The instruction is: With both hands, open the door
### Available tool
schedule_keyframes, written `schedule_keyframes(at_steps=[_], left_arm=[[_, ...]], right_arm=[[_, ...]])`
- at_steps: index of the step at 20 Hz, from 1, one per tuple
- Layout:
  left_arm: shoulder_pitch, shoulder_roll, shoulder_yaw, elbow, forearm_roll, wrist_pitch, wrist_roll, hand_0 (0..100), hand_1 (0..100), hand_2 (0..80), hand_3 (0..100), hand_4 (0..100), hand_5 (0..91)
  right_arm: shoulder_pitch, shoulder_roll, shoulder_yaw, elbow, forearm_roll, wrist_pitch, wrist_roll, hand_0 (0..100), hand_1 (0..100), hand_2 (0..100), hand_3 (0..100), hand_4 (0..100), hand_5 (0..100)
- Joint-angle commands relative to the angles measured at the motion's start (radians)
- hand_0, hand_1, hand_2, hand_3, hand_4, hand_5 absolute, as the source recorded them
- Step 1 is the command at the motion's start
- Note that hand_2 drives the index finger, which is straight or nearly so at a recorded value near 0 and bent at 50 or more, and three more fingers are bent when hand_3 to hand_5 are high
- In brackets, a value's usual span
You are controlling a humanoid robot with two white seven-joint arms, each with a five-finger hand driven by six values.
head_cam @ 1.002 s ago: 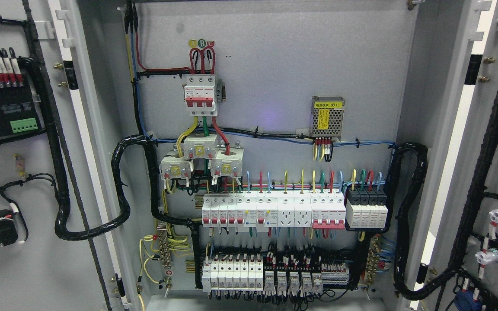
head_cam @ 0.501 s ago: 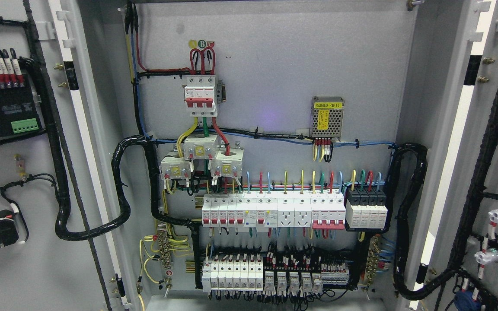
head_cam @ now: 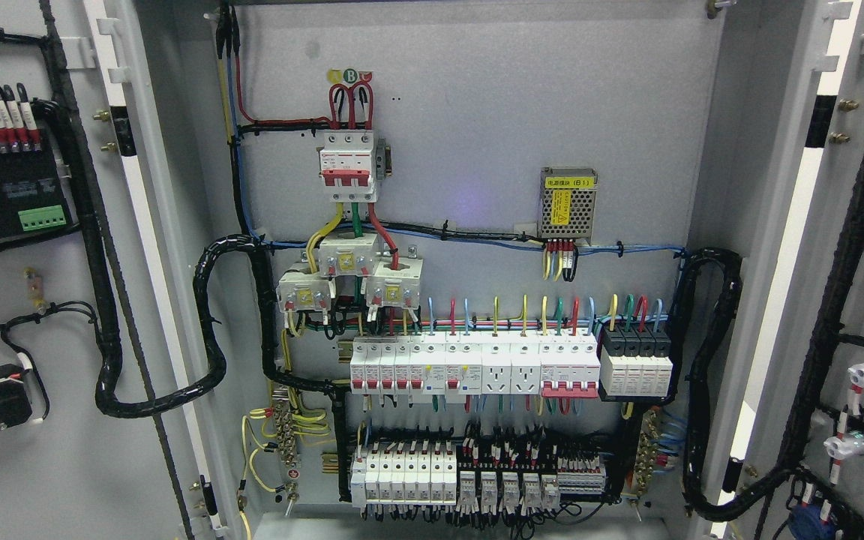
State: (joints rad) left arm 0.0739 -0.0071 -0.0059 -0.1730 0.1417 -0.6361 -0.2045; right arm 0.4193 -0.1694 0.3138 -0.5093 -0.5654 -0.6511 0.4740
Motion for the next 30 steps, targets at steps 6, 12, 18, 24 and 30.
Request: schedule_keyframes(at_steps=[6,12,18,24,30], left_arm=[[-0.034,-0.042,0.007,0.219,-0.004,0.315,-0.001,0,0,0.0,0,0,0.0],[0.020,-0.043,0.006,0.216,-0.007,0.377,0.000,0,0,0.0,0,0,0.0],[0.047,-0.043,0.006,0.214,-0.008,0.397,0.002,0,0,0.0,0,0,0.0],[0.047,-0.043,0.007,0.179,0.012,0.467,0.002,0,0,0.0,0,0,0.0],[0.047,-0.043,0.009,0.178,0.010,0.550,0.005,0,0,0.0,0,0,0.0]], right_arm=[[-0.209,0.149,0.013,0.511,0.174,0.329,-0.175,38,0,0,0,0,0],[-0.293,0.192,0.013,0.506,0.220,0.533,-0.270,38,0,0,0,0,0],[-0.346,0.231,0.014,0.508,0.269,0.616,-0.279,38,0,0,0,0,0],[-0.349,0.232,0.028,0.505,0.289,0.628,-0.311,38,0,0,0,0,0],[-0.349,0.234,0.030,0.505,0.315,0.628,-0.314,38,0,0,0,0,0]])
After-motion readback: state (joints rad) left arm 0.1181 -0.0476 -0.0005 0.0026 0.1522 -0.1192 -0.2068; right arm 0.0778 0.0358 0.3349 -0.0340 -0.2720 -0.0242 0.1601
